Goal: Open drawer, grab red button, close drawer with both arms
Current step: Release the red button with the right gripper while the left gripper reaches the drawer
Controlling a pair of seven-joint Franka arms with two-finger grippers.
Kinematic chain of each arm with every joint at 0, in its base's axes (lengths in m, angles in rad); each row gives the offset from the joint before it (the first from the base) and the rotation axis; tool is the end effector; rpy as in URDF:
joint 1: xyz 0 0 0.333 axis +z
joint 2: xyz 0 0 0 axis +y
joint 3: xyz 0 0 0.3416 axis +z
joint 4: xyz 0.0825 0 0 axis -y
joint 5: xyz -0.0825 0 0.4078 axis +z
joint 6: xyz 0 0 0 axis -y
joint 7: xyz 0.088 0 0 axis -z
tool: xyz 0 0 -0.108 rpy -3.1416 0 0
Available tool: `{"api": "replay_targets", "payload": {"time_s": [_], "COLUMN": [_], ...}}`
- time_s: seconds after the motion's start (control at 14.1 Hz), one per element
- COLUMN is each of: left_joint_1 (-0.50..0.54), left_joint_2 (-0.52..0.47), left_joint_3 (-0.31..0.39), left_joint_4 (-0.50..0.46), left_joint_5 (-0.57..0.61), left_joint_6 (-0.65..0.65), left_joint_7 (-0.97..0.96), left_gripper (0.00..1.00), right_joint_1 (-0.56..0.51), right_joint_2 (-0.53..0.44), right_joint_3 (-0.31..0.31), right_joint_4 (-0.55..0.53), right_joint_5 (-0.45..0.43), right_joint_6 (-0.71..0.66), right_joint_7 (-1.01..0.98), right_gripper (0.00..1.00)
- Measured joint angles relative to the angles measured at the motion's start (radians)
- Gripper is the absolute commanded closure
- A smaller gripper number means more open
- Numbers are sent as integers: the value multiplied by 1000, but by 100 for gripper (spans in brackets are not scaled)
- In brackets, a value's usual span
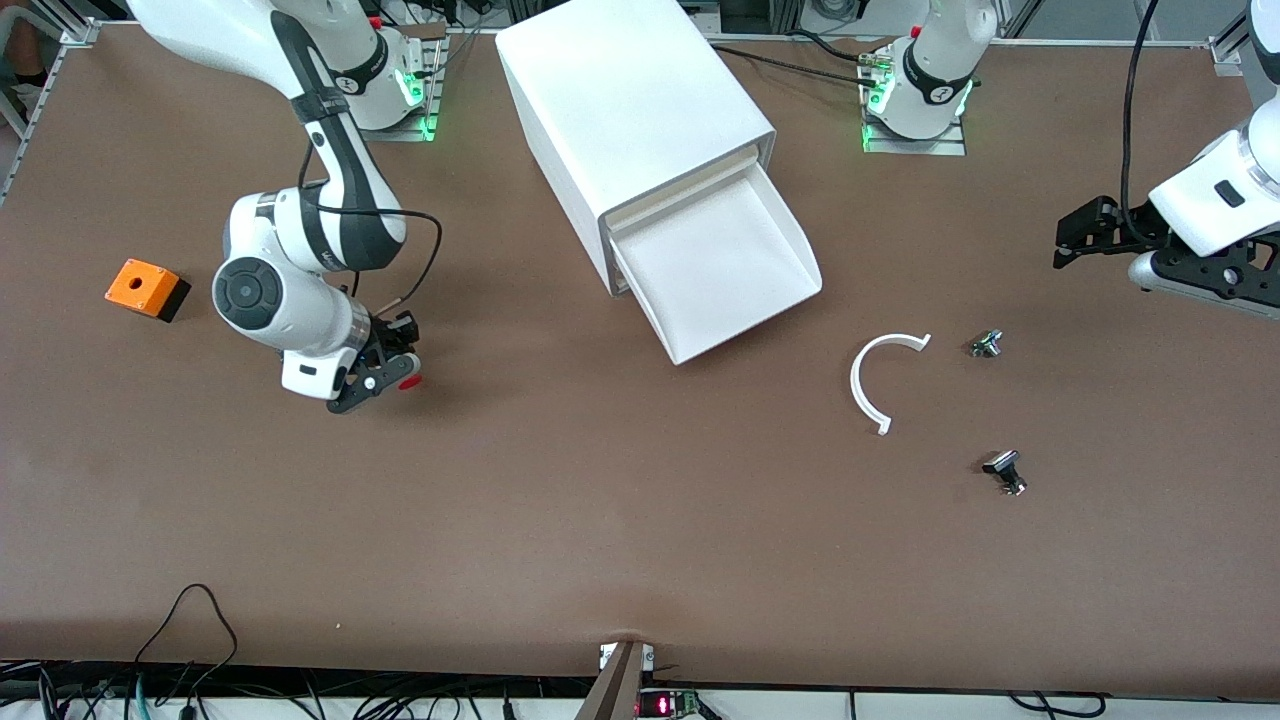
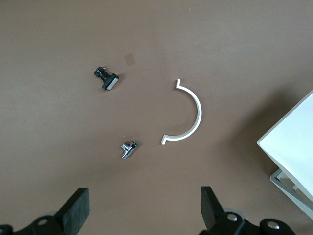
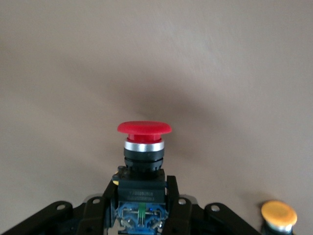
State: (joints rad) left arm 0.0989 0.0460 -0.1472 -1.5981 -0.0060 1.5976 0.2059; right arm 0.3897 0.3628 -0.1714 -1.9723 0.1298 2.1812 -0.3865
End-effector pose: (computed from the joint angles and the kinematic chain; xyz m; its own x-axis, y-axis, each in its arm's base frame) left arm 0.5930 -0.0273 0.6112 0.9670 -0.2514 -0.0424 -0.2507 -0.9678 0.0219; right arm 0.6040 0.1429 0.2833 0.8540 0.5054 -0.1237 0.4981 -0.8628 -0.0867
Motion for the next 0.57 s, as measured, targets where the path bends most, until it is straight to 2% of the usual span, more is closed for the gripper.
{"api": "replay_targets", "payload": {"time_s": [0.14, 0.43, 0.57], "left_joint_1": [-1, -4, -17], "left_joint_2": [0, 2, 8], "left_joint_3": [-13, -68, -106], "left_joint_4": [0, -3, -27], "left_joint_5": [0, -2, -3], "left_joint_6": [0, 13, 63], "left_joint_7": [-32, -153, -232], "left_gripper": [0, 0, 0], "right_joint_1": [-31, -46, -46], "right_joint_2": [-13, 11, 34], "right_joint_3": [0, 5, 10], "right_joint_4": [-61, -213, -235], "right_joint_5": [0, 0, 0], "right_joint_6": [42, 266, 311], "right_joint_7": [-4, -10, -11], "right_gripper": [73, 73, 69]}}
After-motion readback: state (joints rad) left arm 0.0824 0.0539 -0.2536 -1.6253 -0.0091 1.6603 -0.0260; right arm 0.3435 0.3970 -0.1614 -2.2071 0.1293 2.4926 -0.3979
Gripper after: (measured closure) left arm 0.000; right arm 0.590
